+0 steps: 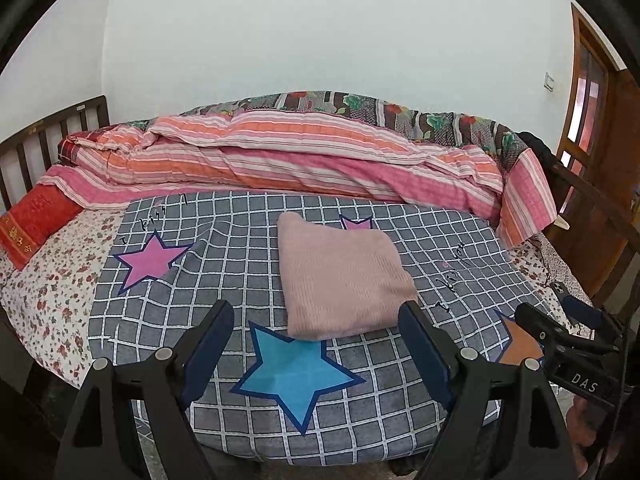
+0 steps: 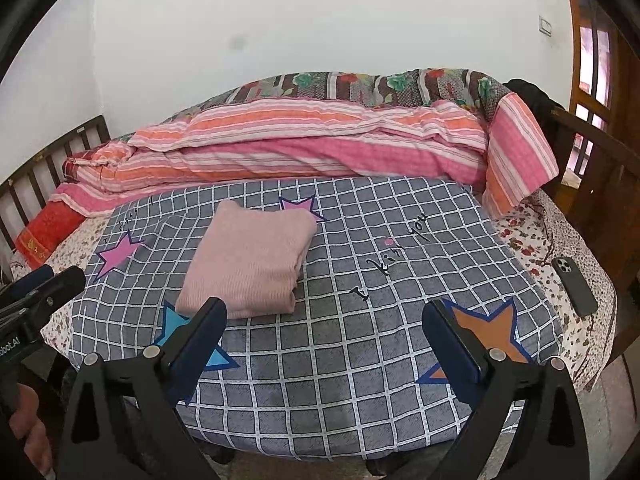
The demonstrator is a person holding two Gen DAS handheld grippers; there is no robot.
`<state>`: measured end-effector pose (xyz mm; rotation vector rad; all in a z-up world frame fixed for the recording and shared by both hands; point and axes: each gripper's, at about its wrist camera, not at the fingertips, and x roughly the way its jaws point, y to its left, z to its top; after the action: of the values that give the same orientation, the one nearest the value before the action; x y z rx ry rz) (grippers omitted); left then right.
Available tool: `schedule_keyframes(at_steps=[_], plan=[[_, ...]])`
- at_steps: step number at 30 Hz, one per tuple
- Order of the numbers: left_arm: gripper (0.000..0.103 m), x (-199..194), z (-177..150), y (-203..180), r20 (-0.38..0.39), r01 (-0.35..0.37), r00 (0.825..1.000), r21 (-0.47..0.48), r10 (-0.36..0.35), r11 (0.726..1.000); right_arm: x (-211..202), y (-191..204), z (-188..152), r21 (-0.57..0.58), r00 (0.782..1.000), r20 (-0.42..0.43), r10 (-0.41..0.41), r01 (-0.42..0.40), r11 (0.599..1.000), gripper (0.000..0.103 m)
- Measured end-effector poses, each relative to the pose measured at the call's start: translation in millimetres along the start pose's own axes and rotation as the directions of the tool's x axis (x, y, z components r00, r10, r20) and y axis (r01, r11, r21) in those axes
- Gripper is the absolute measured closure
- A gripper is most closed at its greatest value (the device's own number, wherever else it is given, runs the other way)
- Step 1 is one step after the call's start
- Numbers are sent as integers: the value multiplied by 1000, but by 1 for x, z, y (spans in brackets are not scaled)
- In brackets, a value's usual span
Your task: Fold small clothes
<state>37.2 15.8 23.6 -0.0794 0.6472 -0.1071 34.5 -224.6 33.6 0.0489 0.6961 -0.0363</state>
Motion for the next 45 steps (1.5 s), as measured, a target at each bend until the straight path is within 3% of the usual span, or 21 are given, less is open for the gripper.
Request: schedule_keyframes(at_steps=[45], plan=[[20, -6, -2, 1, 1, 0, 1000, -5, 0, 1000, -10, 1, -1, 0, 1000, 15, 13, -13, 1000, 6]])
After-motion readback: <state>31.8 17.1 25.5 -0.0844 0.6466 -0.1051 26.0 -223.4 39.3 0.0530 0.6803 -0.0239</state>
